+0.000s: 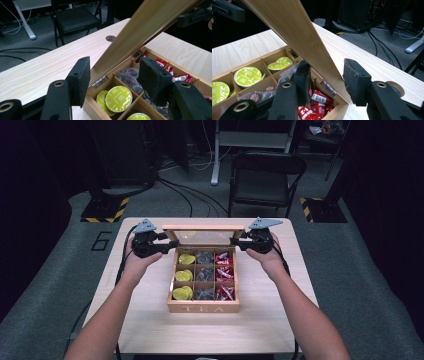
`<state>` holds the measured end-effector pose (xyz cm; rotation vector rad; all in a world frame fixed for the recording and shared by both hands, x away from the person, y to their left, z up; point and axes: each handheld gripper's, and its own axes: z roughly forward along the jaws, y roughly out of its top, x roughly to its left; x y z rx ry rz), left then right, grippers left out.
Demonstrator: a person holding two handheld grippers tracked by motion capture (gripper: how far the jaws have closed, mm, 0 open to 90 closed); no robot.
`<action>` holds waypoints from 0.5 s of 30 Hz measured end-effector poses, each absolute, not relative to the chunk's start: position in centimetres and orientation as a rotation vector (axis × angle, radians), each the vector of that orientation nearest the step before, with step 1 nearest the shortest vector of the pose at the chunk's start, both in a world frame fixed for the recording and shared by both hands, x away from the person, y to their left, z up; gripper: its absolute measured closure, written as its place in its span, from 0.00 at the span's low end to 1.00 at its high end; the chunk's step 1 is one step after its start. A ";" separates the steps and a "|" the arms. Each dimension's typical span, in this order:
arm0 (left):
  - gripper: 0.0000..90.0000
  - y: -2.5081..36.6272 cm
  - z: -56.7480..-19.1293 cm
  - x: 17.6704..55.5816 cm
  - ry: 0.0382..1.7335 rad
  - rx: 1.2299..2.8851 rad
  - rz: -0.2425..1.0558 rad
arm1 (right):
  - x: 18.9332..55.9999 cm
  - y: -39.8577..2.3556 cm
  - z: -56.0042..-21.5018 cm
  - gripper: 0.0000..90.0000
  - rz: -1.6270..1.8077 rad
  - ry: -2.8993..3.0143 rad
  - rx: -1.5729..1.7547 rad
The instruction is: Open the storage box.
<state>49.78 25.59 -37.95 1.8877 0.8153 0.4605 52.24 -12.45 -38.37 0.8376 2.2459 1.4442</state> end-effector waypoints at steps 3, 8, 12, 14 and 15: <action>0.48 25.5 -38.2 50.1 0.822 1.881 0.469 | 52.5 -12.4 -38.3 0.65 1.449 2.243 0.841; 0.54 25.8 -38.4 50.7 0.842 1.855 0.466 | 52.9 -12.4 -38.1 0.66 1.444 2.238 0.840; 0.59 25.8 -38.6 51.0 0.857 1.837 0.465 | 53.1 -12.3 -38.1 0.66 1.449 2.236 0.853; 0.62 25.8 -38.6 51.2 0.863 1.834 0.471 | 53.2 -12.3 -38.1 0.66 1.447 2.240 0.854; 0.63 25.8 -38.7 51.3 0.870 1.828 0.476 | 53.2 -12.3 -38.1 0.66 1.443 2.242 0.851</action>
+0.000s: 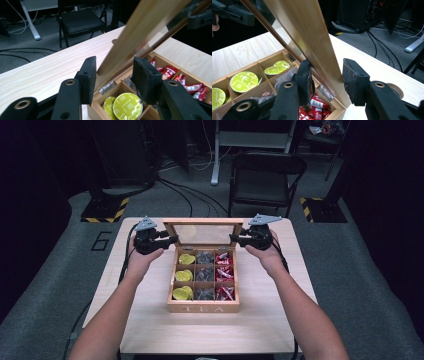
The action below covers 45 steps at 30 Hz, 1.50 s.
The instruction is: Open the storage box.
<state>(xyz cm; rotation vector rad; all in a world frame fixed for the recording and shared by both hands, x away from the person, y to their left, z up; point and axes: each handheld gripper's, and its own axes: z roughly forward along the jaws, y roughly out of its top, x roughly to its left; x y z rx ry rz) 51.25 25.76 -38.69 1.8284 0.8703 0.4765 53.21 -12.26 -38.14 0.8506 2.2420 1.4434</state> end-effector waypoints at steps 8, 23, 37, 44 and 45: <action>0.64 25.3 -38.1 51.5 0.882 1.878 0.502 | 53.6 -12.2 -38.6 0.66 1.423 2.250 0.844; 0.62 25.5 -38.4 52.0 0.916 1.889 0.486 | 54.5 -12.2 -39.5 0.69 1.411 2.246 0.862; 0.59 26.3 -38.8 50.9 0.938 1.892 0.451 | 55.3 -12.1 -38.9 0.69 1.390 2.285 0.901; 0.57 26.3 -38.6 50.0 0.934 1.855 0.438 | 55.8 -12.0 -38.7 0.71 1.363 2.303 0.907; 0.57 26.3 -38.6 49.9 0.932 1.858 0.434 | 55.9 -12.1 -38.7 0.71 1.364 2.302 0.907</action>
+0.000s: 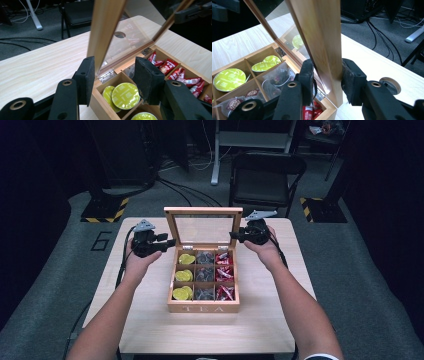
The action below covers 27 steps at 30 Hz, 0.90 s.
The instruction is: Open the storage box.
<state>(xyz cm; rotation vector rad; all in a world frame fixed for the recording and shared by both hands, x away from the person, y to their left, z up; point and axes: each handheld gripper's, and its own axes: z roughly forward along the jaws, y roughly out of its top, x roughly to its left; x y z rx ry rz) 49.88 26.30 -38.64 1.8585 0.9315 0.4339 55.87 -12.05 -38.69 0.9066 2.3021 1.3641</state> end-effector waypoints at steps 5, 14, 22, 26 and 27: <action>0.57 26.4 -38.9 49.1 0.933 1.860 0.420 | 56.3 -12.2 -38.8 0.72 1.384 2.295 0.915; 0.57 26.5 -39.4 47.6 0.921 1.884 0.393 | 57.1 -12.2 -38.8 0.73 1.389 2.299 0.924; 0.56 26.7 -39.5 46.0 0.900 1.887 0.384 | 58.1 -12.2 -38.8 0.74 1.388 2.299 0.937; 0.55 26.7 -39.6 45.1 0.888 1.891 0.376 | 58.6 -12.2 -38.9 0.74 1.401 2.302 0.962; 0.55 26.7 -39.6 44.9 0.884 1.899 0.376 | 58.7 -12.3 -38.9 0.74 1.403 2.303 0.960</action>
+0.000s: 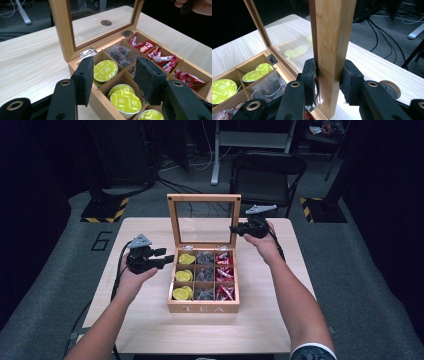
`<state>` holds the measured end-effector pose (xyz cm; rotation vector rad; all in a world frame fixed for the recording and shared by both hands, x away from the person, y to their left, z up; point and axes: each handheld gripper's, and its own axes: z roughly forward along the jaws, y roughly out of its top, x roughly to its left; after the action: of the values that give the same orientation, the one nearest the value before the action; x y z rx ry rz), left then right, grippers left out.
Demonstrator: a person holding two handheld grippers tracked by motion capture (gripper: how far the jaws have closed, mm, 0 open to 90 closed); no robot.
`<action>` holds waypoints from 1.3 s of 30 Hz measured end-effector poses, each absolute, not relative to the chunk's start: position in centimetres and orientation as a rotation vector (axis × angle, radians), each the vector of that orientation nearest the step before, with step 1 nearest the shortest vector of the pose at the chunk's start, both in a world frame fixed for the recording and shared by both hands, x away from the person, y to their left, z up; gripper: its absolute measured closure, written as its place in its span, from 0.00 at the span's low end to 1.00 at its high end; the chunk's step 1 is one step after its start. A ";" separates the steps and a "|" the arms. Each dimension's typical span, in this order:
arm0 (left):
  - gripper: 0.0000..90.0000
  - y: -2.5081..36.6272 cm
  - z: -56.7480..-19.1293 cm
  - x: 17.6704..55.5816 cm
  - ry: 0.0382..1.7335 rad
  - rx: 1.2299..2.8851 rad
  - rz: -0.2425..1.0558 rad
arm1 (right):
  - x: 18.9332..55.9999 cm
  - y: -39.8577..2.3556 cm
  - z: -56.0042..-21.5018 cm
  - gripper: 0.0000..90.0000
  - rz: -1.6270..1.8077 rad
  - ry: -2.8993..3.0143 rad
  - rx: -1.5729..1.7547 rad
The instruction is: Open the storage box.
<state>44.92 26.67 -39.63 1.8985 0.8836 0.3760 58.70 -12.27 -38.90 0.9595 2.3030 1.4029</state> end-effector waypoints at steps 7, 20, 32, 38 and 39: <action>0.55 26.5 -39.9 43.8 0.866 1.909 0.382 | 59.2 -12.2 -39.1 0.74 1.417 2.291 0.997; 0.54 26.8 -41.2 43.3 0.880 1.891 0.365 | 59.9 -12.1 -39.2 0.74 1.409 2.282 1.036; 0.53 27.3 -42.1 43.1 0.908 1.884 0.352 | 60.6 -12.0 -39.4 0.73 1.410 2.279 1.068; 0.53 27.4 -42.4 43.0 0.915 1.882 0.349 | 60.5 -11.9 -39.4 0.73 1.400 2.279 1.082; 0.53 27.4 -42.4 43.0 0.922 1.874 0.343 | 60.5 -11.9 -39.4 0.73 1.398 2.281 1.074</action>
<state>42.98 27.35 -42.44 1.8743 0.9221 0.3430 60.52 -11.93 -39.35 1.0744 2.2806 1.3984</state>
